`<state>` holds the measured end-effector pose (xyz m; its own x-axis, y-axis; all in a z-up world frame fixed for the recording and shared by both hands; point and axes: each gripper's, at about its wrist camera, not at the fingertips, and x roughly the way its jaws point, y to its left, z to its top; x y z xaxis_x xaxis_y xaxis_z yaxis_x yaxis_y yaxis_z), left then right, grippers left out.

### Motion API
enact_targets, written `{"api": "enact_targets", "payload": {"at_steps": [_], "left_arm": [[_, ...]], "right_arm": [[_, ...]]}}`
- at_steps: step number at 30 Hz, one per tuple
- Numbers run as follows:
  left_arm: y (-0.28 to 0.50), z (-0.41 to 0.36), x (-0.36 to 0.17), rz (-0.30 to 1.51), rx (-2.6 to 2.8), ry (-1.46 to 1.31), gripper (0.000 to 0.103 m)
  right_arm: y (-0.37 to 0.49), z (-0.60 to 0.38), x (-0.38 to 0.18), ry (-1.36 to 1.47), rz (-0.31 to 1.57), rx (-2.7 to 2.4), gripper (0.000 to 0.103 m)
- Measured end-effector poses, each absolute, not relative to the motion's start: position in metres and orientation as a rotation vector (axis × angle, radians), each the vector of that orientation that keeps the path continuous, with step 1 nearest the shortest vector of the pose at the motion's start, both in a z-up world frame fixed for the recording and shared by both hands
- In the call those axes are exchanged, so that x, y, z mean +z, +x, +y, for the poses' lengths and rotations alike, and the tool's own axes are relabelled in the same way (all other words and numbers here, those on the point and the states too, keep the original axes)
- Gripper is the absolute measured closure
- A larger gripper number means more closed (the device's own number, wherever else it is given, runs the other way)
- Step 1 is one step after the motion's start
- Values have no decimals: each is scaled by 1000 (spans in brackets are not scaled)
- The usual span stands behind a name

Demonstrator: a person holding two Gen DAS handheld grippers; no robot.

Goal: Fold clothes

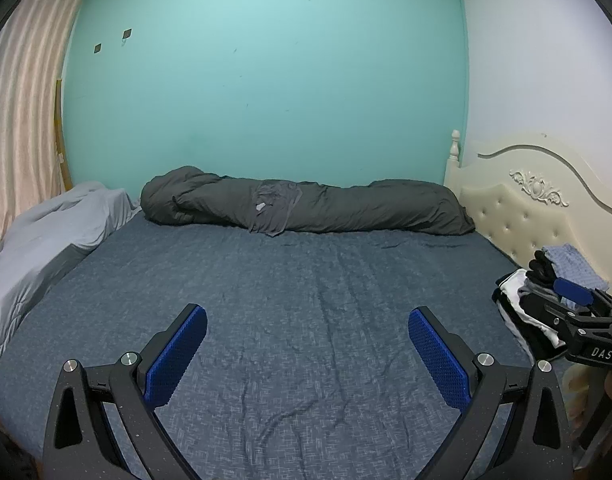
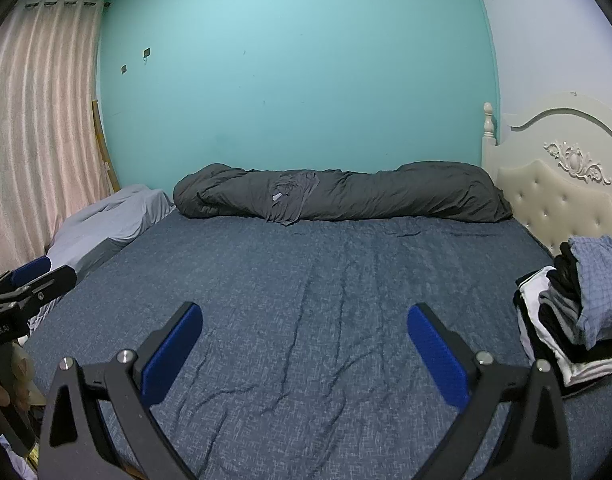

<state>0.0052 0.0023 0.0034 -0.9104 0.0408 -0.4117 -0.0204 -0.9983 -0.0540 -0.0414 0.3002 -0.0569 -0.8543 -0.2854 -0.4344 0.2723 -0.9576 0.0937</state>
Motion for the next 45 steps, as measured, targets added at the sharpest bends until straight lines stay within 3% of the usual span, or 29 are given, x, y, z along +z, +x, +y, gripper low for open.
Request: {"api": "enact_targets", "payload": {"at_steps": [45], "left_arm": [[-1,-3,-4,-132,3030,-659,0]], "right_arm": [[-49,303,-61,687,-46,-2783,0]]}}
